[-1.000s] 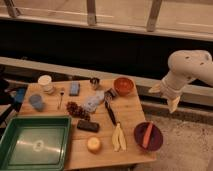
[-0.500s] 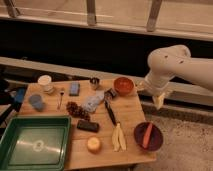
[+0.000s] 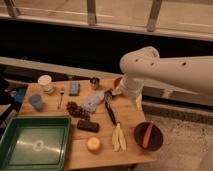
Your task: Place apple in metal cup
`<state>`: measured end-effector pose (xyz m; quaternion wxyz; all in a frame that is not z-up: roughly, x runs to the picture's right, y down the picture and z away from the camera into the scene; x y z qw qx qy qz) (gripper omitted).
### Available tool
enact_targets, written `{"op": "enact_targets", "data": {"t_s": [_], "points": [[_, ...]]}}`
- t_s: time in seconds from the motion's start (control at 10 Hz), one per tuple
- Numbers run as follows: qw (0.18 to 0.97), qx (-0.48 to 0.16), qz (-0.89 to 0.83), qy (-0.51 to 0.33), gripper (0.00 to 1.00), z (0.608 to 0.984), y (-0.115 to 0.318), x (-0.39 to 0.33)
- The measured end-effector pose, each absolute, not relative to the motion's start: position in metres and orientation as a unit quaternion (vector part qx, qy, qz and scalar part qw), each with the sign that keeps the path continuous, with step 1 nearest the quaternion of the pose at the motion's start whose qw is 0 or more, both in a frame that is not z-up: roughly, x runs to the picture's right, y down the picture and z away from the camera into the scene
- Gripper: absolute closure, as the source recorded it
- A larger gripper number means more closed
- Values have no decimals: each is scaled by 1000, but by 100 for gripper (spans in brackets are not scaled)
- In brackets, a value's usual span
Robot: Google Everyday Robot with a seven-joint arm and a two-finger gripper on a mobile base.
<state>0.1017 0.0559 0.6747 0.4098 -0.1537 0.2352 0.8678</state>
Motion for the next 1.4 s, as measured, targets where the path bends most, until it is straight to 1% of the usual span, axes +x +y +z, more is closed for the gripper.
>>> {"op": "enact_targets", "data": {"t_s": [0.5,0.8,1.1,1.4], "points": [[411,-160,866,234,20,676,57,103],[437,-194,846,236,20,675,75,73],[458,-225,824,246,20,669,123,31],[473,-253,800,268,20,685,167,2]]}}
